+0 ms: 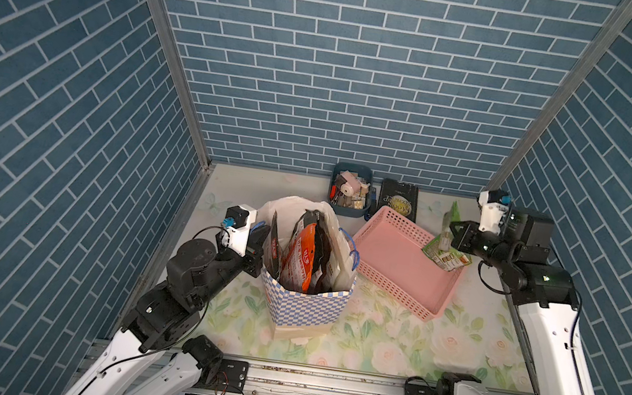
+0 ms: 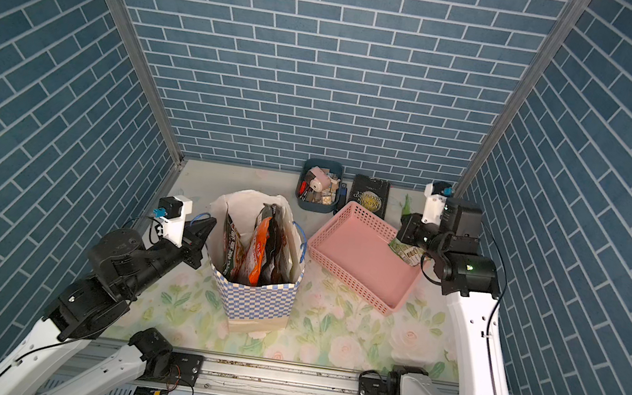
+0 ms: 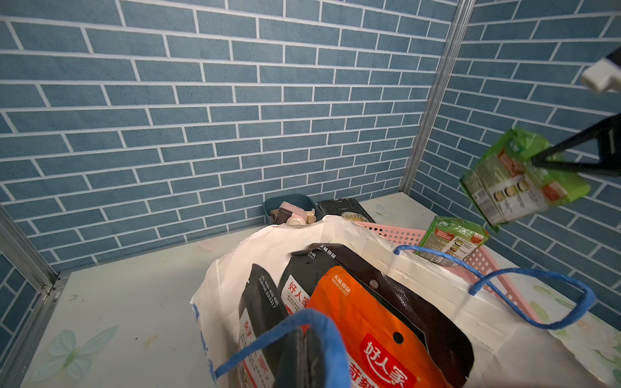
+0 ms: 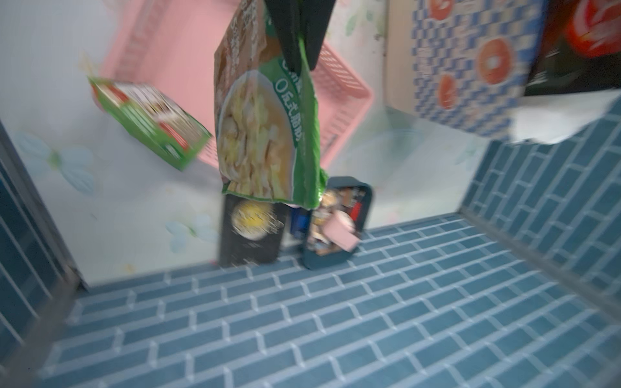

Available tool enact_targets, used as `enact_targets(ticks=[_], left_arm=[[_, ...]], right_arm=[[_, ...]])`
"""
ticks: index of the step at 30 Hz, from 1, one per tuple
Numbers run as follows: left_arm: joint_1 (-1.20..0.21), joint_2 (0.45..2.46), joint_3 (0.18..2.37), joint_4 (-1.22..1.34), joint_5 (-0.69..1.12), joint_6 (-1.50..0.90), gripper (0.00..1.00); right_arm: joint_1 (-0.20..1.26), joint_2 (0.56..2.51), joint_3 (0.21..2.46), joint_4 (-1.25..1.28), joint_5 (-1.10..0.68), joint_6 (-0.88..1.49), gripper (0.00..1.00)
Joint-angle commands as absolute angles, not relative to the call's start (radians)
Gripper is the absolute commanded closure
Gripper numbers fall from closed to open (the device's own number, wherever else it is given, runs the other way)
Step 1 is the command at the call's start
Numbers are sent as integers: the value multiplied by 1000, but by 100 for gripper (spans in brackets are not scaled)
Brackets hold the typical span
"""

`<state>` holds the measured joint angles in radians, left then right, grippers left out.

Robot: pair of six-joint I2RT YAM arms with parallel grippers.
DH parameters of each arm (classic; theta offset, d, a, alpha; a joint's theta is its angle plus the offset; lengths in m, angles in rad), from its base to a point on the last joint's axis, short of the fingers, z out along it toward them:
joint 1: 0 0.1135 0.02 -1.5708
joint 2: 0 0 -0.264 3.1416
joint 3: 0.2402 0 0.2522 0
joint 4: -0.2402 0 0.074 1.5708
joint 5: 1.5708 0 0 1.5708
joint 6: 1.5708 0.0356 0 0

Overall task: Place the condiment packets inside the bag
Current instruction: Place the condiment packet in the paper bag.

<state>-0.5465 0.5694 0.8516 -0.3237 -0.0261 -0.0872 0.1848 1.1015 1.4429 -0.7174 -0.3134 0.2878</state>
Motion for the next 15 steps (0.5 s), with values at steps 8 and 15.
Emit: enact_targets(ticks=[8,15], left_arm=[[-541,554,867,-252,-51,-110,100],[-541,555,867,-257,-55,-115,100]], right_arm=[[569,1309,1846,-630,-558,333,100],[783,1431,1883,-550,-529,368,100]])
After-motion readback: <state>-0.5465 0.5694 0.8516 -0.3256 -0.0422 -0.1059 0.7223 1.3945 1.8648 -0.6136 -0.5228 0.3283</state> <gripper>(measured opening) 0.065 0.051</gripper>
